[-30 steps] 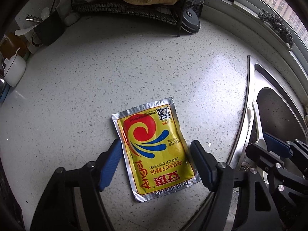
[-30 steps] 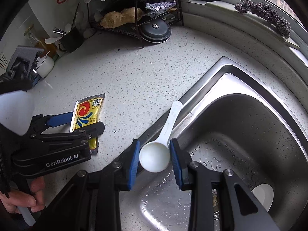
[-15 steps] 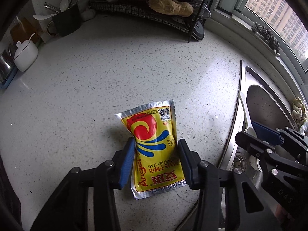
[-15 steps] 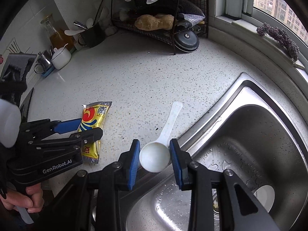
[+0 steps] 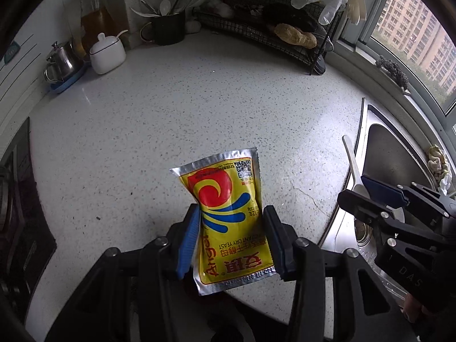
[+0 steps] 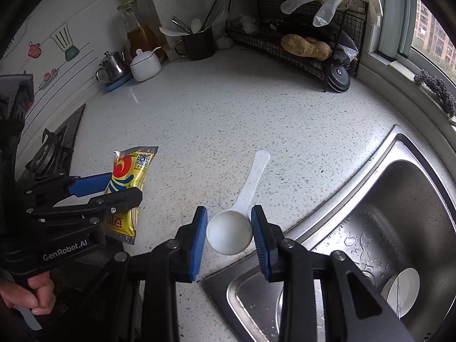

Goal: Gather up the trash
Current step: 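Carry the yeast packet and scoop down to the red bucket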

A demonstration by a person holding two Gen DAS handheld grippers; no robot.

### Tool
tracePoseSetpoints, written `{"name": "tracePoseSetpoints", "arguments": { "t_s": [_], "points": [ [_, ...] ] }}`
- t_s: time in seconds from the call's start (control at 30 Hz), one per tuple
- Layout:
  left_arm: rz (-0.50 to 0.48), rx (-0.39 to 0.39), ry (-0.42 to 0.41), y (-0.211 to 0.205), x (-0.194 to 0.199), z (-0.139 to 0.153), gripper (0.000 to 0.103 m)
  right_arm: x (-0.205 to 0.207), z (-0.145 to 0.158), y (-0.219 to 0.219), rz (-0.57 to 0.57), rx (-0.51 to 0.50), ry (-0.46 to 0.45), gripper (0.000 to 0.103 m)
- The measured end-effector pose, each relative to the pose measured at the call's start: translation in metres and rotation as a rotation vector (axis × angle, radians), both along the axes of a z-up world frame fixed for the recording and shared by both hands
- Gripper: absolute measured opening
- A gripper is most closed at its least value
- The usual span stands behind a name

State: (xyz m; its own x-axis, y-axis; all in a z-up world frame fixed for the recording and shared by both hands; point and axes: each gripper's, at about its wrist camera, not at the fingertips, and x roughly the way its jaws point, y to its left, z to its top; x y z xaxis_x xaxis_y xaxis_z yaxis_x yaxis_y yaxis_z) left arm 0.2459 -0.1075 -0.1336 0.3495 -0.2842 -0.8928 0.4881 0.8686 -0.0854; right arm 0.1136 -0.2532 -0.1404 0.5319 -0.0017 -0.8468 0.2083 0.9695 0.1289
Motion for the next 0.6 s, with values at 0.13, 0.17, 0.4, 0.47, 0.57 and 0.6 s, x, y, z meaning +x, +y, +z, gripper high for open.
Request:
{"name": "tracePoseSetpoints", "arguments": {
  "t_s": [0.13, 0.17, 0.4, 0.47, 0.57, 0.6],
  "points": [
    [0.008, -0.002, -0.023, 0.035, -0.026, 0.009, 0.043, -0.011, 0.001, 0.03, 0.012, -0.004, -0.014, 0.03],
    [0.011, -0.005, -0.027, 0.043, -0.033, 0.01, 0.043, -0.015, 0.001, 0.039, 0.017, -0.004, -0.015, 0.03],
    [0.022, -0.006, -0.032, 0.105, -0.084, 0.012, 0.043, -0.042, -0.006, 0.094, 0.053, -0.008, -0.016, 0.03],
    [0.022, -0.004, -0.026, 0.118, -0.098, 0.009, 0.043, -0.051, -0.009, 0.109, 0.06, -0.004, -0.016, 0.03],
    [0.031, -0.003, -0.014, 0.138, -0.116, 0.002, 0.043, -0.063, -0.017, 0.129, 0.07, 0.013, 0.001, 0.03],
    [0.036, -0.003, -0.009, 0.145, -0.122, -0.001, 0.043, -0.067, -0.02, 0.135, 0.074, 0.015, 0.008, 0.03]
  ]
}}
